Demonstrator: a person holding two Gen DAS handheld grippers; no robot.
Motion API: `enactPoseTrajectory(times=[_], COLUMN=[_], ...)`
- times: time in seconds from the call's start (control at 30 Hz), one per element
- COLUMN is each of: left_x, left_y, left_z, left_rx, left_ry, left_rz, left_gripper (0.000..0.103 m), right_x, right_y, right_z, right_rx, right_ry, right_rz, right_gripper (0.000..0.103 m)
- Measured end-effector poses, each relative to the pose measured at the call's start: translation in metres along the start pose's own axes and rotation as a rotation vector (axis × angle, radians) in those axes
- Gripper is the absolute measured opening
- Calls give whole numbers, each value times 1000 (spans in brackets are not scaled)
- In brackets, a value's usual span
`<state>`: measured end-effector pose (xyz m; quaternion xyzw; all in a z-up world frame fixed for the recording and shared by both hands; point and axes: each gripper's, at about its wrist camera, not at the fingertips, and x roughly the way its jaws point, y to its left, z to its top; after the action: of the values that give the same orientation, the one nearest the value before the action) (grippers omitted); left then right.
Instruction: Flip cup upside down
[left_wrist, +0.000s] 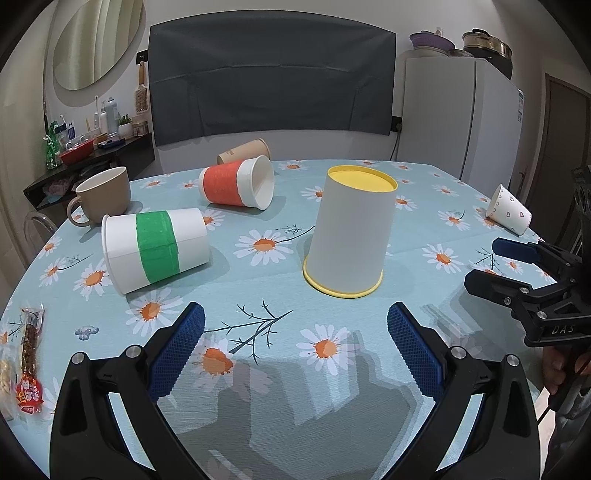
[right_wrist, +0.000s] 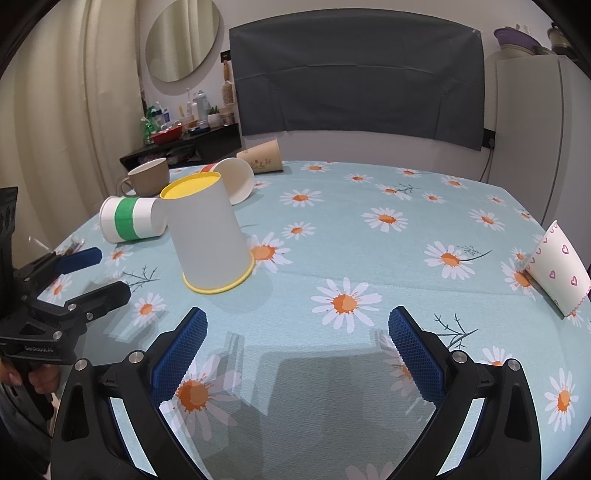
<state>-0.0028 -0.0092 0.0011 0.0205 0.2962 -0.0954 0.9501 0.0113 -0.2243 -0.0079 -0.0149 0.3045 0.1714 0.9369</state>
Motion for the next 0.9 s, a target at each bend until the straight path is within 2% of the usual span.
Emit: enactPoseTrajectory(times=[0.9], left_x=[-1], left_y=[-1], left_z=[0], left_rx=[4], left_ry=[-16], left_rz=[11], left_gripper=[97], right_x=[0], right_y=[0], right_z=[0], right_rx=[0], right_ry=[-1], right_rz=[0], right_gripper=[95])
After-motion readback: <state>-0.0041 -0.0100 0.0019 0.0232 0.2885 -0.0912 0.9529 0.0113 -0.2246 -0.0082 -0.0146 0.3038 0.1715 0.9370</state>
